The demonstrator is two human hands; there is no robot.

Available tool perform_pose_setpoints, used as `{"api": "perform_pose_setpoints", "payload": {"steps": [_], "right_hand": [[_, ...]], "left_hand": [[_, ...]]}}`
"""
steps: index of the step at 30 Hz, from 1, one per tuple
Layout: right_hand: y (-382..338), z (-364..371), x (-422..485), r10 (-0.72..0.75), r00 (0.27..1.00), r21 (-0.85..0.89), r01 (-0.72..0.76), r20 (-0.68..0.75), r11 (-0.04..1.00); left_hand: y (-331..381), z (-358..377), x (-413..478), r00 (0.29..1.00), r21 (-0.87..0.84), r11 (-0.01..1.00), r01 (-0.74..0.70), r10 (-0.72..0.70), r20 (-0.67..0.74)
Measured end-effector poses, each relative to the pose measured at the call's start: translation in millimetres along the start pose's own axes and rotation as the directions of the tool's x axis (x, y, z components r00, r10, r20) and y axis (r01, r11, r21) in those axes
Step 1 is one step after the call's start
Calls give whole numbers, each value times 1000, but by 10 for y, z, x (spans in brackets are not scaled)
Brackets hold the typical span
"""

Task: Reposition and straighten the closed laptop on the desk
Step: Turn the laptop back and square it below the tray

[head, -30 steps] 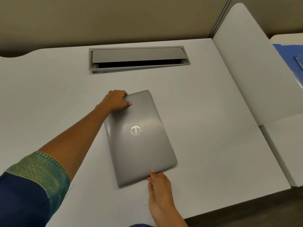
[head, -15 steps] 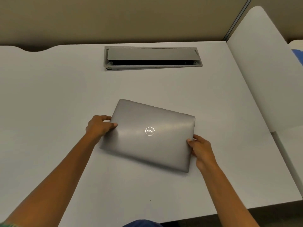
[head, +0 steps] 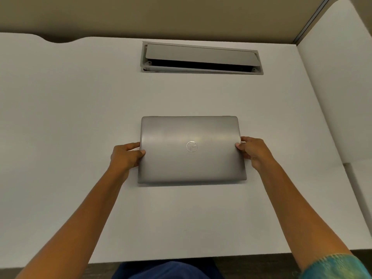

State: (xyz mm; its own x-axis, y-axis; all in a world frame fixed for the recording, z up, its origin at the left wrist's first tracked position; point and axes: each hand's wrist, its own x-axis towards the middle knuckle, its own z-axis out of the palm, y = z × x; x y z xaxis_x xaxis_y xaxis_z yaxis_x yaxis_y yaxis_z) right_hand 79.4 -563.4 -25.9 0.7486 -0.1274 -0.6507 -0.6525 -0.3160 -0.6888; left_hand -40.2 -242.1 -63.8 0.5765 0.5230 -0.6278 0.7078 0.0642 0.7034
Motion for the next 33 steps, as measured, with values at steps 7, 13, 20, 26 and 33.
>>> {"api": "perform_pose_setpoints", "payload": {"steps": [7, 13, 20, 26, 33], "right_hand": [[94, 16, 52, -18, 1000, -10, 18, -10, 1000], [173, 39, 105, -38, 999, -19, 38, -23, 999], [240, 74, 180, -62, 997, -36, 60, -50, 998], [278, 94, 200, -84, 994, -43, 82, -65, 996], [302, 125, 219, -123, 990, -72, 119, -65, 990]], "left_hand": [[-8, -6, 34, 1000, 13, 1000, 1, -1, -22], [-26, -10, 36, 999, 50, 999, -3, 5, -52], [-83, -29, 23, 997, 80, 997, -12, 18, -72], [-102, -32, 22, 996, 81, 997, -16, 22, -81], [-117, -53, 30, 995, 104, 994, -32, 41, -87]]}}
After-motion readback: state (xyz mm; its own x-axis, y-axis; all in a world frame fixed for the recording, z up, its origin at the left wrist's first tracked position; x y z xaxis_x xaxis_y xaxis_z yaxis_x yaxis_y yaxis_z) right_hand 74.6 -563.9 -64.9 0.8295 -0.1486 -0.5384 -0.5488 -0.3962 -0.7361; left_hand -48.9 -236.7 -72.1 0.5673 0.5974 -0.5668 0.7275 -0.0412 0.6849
